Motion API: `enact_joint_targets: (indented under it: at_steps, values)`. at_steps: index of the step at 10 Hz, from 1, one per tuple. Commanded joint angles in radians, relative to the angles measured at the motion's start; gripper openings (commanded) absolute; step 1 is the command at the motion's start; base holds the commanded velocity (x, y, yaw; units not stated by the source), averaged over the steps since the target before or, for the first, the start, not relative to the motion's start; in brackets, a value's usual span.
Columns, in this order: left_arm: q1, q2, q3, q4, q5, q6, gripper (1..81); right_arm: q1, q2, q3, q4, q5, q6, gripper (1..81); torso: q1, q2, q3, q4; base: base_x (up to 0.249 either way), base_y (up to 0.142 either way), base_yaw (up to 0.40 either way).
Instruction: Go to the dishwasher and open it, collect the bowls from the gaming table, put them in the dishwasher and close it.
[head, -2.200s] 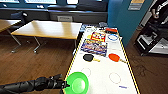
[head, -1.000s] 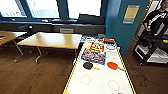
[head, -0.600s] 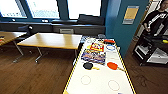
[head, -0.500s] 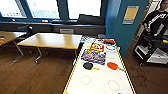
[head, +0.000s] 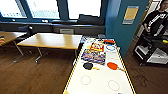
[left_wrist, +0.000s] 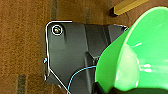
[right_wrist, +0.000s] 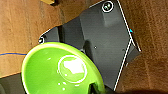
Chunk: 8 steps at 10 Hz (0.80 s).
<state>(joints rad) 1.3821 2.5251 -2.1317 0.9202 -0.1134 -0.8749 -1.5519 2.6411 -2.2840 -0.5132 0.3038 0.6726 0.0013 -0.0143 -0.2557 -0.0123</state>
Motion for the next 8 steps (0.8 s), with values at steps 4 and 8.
enact_joint_targets:
  at_steps: [4,8]
  values:
    - [-0.005,0.089,-0.212,0.014,0.021,0.002,1.0,0.008,0.024,-0.05,-0.034,-0.071,-0.005,1.0,0.0,0.0,0.12,0.0,0.0,0.0,0.0]
    - [0.005,0.115,-0.243,0.012,0.031,0.005,1.0,0.009,0.055,-0.073,-0.047,-0.078,-0.005,1.0,-0.001,-0.002,0.11,0.0,0.0,0.0,0.0]
